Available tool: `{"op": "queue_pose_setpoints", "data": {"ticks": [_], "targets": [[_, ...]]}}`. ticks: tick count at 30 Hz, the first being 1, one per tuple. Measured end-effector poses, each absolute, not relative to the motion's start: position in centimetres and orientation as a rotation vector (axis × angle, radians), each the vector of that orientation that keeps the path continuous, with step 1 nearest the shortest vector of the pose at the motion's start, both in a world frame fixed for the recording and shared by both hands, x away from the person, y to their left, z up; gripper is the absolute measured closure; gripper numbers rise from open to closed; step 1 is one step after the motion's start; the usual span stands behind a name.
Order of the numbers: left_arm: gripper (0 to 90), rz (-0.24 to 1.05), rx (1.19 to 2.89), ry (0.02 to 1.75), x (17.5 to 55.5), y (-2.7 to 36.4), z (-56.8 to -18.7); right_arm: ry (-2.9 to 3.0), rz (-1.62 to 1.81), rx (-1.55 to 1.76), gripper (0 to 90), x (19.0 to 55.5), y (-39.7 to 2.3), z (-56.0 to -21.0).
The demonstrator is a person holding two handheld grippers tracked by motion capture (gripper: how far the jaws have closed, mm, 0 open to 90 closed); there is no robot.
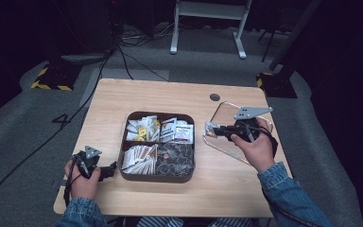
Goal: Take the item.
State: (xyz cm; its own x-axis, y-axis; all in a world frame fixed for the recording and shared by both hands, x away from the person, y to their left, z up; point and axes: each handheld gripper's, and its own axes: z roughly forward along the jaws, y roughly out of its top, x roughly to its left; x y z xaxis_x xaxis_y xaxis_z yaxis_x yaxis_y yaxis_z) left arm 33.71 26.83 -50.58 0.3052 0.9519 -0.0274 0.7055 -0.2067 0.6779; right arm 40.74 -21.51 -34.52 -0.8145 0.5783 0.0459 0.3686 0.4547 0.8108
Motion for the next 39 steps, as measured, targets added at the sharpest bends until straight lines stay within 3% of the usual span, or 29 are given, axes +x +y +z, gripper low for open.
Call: {"op": "queue_pose_setpoints", "data": {"ticks": [9, 39], "targets": [[7.7, 0.542, 1.987, 1.466, 33.7, 26.8, -50.6, 2.442, 1.244, 0.857, 88.0, 40.6, -23.0, -35.4], [7.8, 0.547, 1.99, 1.466, 33.7, 26.8, -50.6, 2.444, 1.304, 1.041, 87.8, 38.9, -25.3, -44.5]]}}
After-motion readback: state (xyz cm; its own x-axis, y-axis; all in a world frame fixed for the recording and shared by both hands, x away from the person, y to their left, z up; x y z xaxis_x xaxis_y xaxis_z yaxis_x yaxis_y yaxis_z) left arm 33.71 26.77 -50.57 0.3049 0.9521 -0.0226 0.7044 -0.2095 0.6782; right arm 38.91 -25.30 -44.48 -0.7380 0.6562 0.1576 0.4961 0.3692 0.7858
